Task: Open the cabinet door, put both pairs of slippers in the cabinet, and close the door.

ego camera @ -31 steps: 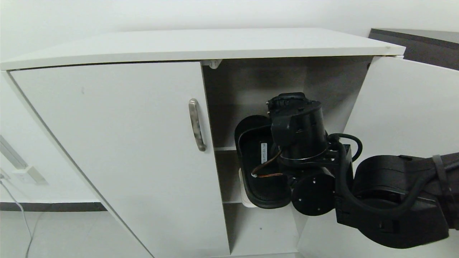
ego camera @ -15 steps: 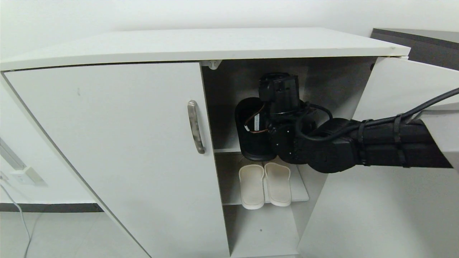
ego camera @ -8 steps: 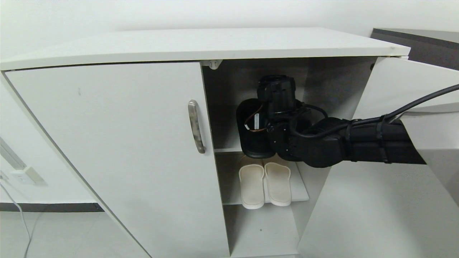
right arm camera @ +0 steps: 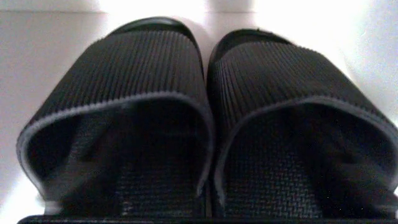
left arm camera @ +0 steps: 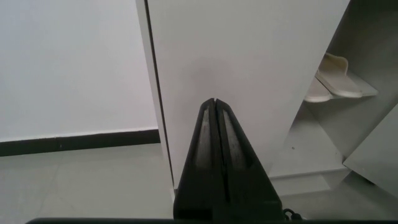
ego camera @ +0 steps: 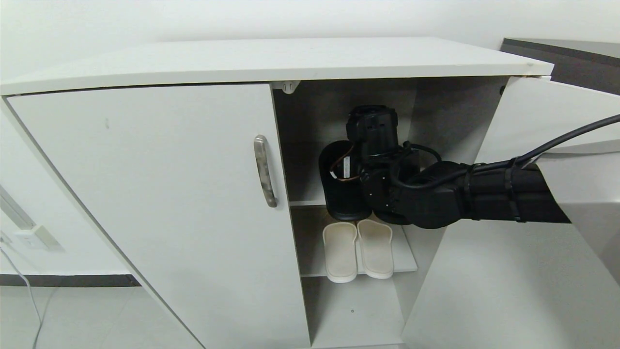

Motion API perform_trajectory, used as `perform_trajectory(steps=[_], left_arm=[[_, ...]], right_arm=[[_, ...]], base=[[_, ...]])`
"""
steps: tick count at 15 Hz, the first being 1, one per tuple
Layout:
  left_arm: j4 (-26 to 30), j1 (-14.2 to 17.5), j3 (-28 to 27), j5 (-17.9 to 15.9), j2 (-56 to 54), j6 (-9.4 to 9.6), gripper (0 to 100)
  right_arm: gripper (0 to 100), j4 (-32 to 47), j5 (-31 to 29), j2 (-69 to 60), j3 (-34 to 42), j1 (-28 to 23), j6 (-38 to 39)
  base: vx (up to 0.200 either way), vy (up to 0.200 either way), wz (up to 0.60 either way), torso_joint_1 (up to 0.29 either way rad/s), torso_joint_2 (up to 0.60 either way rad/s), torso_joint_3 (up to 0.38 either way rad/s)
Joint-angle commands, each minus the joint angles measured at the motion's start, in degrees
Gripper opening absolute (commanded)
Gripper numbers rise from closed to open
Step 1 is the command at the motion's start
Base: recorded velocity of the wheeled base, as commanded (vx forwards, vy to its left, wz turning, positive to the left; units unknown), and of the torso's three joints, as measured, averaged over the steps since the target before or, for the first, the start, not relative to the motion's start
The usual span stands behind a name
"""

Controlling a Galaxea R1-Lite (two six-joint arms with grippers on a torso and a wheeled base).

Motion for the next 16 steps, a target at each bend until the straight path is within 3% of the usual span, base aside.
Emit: perform_trajectory(steps=[1, 5, 16], left_arm=[[0.01, 0.04, 0.01, 0.01, 0.00, -0.01, 0], [0.01, 0.04, 0.01, 0.01, 0.00, -0.01, 0], [0.01, 0.04, 0.01, 0.01, 0.00, -0.01, 0]], right_arm=[[100, -0.02, -0.02, -1.48, 1.33, 0.29, 0.02], [100, -0.46, -0.46, -5.26, 6.43, 1.87, 0.19], [100, -4.06, 1.91, -23.81, 29.37, 7.94, 0.81]], base=[[0.000, 0.000, 0.00, 0.000, 0.00, 0.000], [0.000, 0.000, 0.00, 0.000, 0.00, 0.000], [0.000, 0.000, 0.00, 0.000, 0.00, 0.000]])
